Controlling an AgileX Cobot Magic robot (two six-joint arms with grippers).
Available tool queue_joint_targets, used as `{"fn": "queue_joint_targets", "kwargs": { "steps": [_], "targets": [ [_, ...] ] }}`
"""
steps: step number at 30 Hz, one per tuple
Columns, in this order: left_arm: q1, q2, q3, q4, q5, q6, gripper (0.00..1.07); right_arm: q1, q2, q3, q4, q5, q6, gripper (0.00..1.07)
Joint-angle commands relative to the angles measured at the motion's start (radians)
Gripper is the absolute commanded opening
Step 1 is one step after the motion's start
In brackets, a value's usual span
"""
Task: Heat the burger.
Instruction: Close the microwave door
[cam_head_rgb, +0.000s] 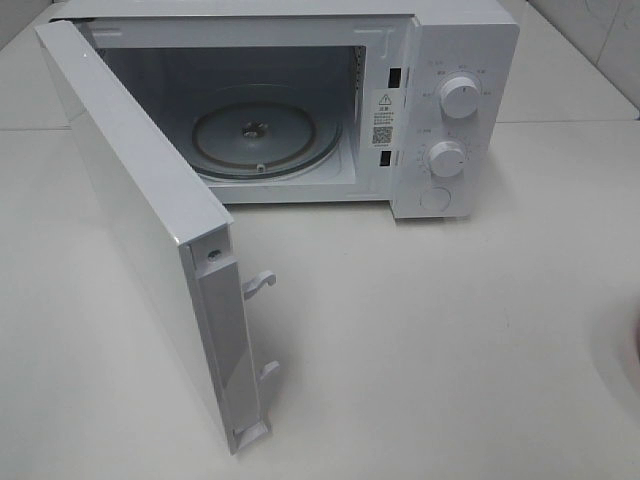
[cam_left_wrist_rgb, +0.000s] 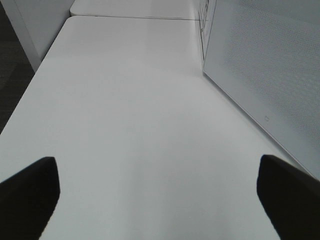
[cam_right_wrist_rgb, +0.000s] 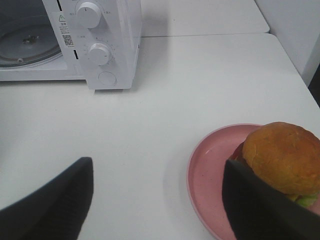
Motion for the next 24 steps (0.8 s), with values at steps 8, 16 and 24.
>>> {"fn": "queue_joint_targets", "kwargs": {
  "steps": [8,16,24],
  "targets": [
    [0.002,-0.013,0.002,-0.004,-0.009,-0.001,1.0,-0.006,-0.03,0.001,0.003,0.0,-0.006,0.72],
    [0.002,-0.006,-0.024,-0.053,-0.032,-0.001,1.0,-0.006,-0.03,0.001,0.003,0.0,-0.006,0.72],
    [0.002,0.113,-0.052,-0.015,-0.217,-0.001,0.49,-0.006,-0.03,0.001,0.003,0.0,-0.006,0.72]
  ]
}}
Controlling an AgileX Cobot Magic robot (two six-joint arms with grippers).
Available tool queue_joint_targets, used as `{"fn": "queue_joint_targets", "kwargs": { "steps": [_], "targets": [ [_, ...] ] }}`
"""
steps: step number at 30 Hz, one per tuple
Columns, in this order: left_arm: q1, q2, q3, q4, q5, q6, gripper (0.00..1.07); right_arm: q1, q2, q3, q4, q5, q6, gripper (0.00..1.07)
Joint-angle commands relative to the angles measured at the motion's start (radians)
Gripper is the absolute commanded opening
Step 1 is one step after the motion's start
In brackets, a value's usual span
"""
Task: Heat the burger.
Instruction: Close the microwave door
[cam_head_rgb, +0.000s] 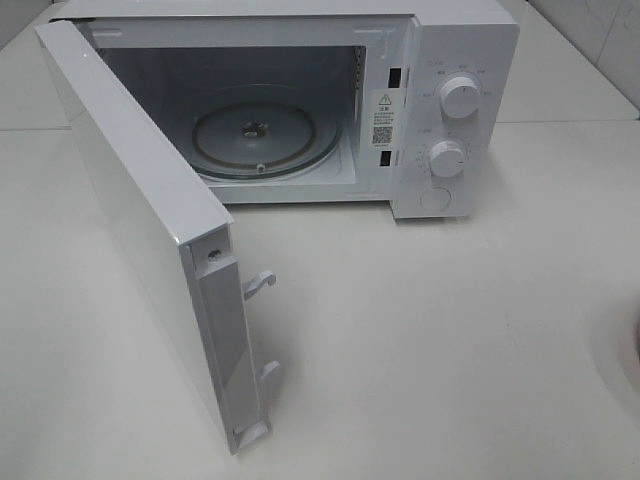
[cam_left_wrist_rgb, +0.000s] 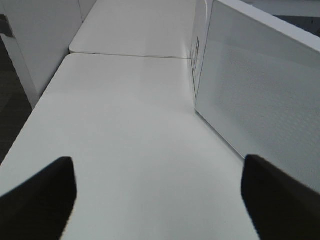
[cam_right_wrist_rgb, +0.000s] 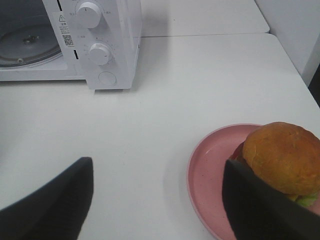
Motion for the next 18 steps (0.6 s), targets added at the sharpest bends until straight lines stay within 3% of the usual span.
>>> {"fn": "queue_joint_targets", "kwargs": {
  "steps": [1,2,3,4,5,8,10,11,13,14,16,18],
  "targets": [
    [0.002,0.053,-0.005,0.004,-0.094,-0.001,0.38,-0.006,-0.03,0.001,0.003,0.0,-0.006,0.72],
    [0.002,0.098,-0.005,0.003,-0.144,-0.001,0.21,-0.006,-0.03,0.001,0.003,0.0,-0.006,0.72],
    [0.002,0.098,-0.005,0.003,-0.144,-0.001,0.21,-0.006,-0.03,0.001,0.003,0.0,-0.006,0.72],
    [0.002,0.122,-0.003,0.003,-0.17,-0.001,0.14,-0.006,-0.03,0.001,0.003,0.0,-0.006,0.72],
    [0.002,0.167,0.006,0.003,-0.243,-0.001,0.0,-0.006,-0.03,0.001,0.003,0.0,-0.006,0.72],
    [0.002,0.185,0.014,0.003,-0.28,0.001,0.0,-0.006,-0.03,0.001,0.003,0.0,-0.006,0.72],
    [0.002,0.242,0.067,0.002,-0.473,0.001,0.0,-0.006,-0.03,0.001,0.003,0.0,-0.006,0.72],
    [0.002,0.242,0.067,0.002,-0.473,0.001,0.0,-0.006,-0.03,0.001,0.003,0.0,-0.006,0.72],
    [0.002,0.306,0.163,0.001,-0.752,0.001,0.0,-0.006,-0.03,0.001,0.003,0.0,-0.006,0.72],
    [0.002,0.306,0.163,0.001,-0.752,0.001,0.0,-0.006,-0.03,0.001,0.003,0.0,-0.006,0.72],
    [0.002,0.376,0.238,0.001,-0.969,0.001,0.0,-0.006,-0.03,0.001,0.003,0.0,-0.006,0.72],
    [0.002,0.402,0.259,0.001,-1.032,-0.001,0.0,-0.006,-0.03,0.001,0.003,0.0,-0.006,0.72]
  ]
}}
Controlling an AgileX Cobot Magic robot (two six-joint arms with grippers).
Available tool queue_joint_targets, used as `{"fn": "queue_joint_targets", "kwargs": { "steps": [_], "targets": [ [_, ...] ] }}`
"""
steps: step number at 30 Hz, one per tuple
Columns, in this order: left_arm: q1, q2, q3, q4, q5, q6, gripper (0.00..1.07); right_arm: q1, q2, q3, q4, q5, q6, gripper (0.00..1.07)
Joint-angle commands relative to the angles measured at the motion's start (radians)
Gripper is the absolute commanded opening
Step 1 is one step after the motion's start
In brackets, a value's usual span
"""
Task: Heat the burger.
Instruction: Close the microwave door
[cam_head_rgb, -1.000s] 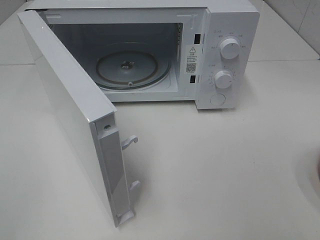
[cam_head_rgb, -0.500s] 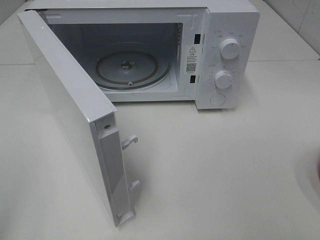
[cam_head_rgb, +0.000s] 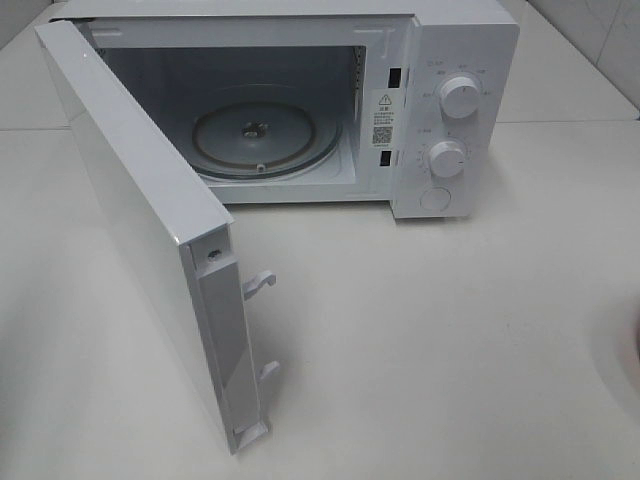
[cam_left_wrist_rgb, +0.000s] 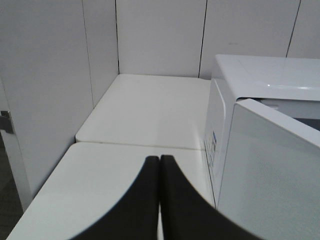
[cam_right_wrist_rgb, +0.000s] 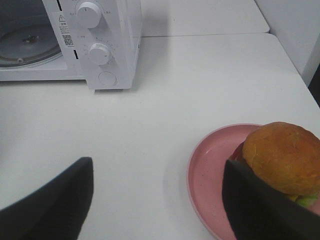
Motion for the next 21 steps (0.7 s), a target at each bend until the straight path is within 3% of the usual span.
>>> {"fn": "queue_joint_targets", "kwargs": {
  "steps": [1,4,9,12,13,14,15,16,18,21],
  "targets": [
    [0.002,0.052,0.05,-0.001,-0.196,-0.001,0.0,-0.006,-0.03,0.001,0.003,0.0,-0.006,0.72],
    [0.002,0.142,0.092,-0.001,-0.332,-0.001,0.0,-0.006,-0.03,0.001,0.003,0.0,-0.006,0.72],
    [0.002,0.366,0.101,0.02,-0.493,-0.064,0.0,-0.006,-0.03,0.001,0.003,0.0,-0.006,0.72],
    [0.002,0.483,0.101,0.09,-0.607,-0.11,0.0,-0.006,-0.03,0.001,0.003,0.0,-0.006,0.72],
    [0.002,0.554,0.101,0.166,-0.687,-0.152,0.0,-0.006,-0.03,0.001,0.003,0.0,-0.006,0.72],
    [0.002,0.554,0.101,0.166,-0.687,-0.152,0.0,-0.006,-0.03,0.001,0.003,0.0,-0.006,0.72],
    [0.002,0.627,0.101,0.248,-0.748,-0.216,0.0,-0.006,-0.03,0.001,0.003,0.0,-0.006,0.72],
    [0.002,0.627,0.101,0.248,-0.748,-0.216,0.0,-0.006,-0.03,0.001,0.003,0.0,-0.006,0.72],
    [0.002,0.721,0.1,0.336,-0.828,-0.293,0.0,-0.006,-0.03,0.001,0.003,0.0,-0.006,0.72],
    [0.001,0.807,0.099,0.386,-0.934,-0.306,0.0,-0.006,-0.03,0.001,0.003,0.0,-0.006,0.71]
  ]
}}
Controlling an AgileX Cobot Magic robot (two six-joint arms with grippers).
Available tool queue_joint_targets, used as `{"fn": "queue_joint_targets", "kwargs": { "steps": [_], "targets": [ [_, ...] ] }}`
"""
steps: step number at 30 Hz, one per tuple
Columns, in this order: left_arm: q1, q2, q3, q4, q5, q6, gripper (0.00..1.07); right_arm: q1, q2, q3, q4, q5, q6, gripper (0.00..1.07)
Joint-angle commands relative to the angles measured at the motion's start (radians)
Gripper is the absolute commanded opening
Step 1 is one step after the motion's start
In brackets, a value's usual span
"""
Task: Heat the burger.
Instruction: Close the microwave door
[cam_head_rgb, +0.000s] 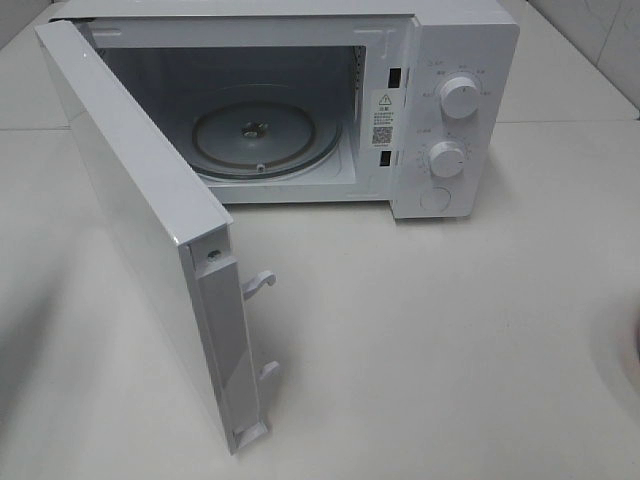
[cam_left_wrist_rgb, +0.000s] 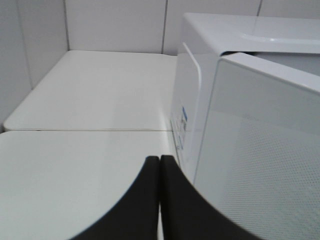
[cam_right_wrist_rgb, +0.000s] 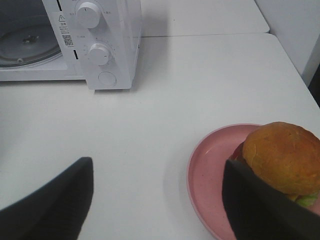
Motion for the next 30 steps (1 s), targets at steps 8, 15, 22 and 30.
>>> {"fn": "queue_joint_targets", "kwargs": {
  "steps": [8,15,22,30],
  "targets": [
    [-0.091,0.227,-0.072,0.087,-0.184,-0.031,0.0,-0.006,-0.03,0.001,0.003,0.0,-0.006,0.71],
    [-0.167,0.31,-0.137,0.091,-0.185,-0.029,0.0,-0.006,-0.03,0.001,0.003,0.0,-0.006,0.71],
    [-0.259,0.394,-0.211,0.09,-0.183,-0.028,0.0,-0.006,-0.03,0.001,0.003,0.0,-0.006,0.71],
    [-0.338,0.438,-0.271,0.057,-0.175,-0.028,0.0,-0.006,-0.03,0.001,0.003,0.0,-0.005,0.71]
  ]
}}
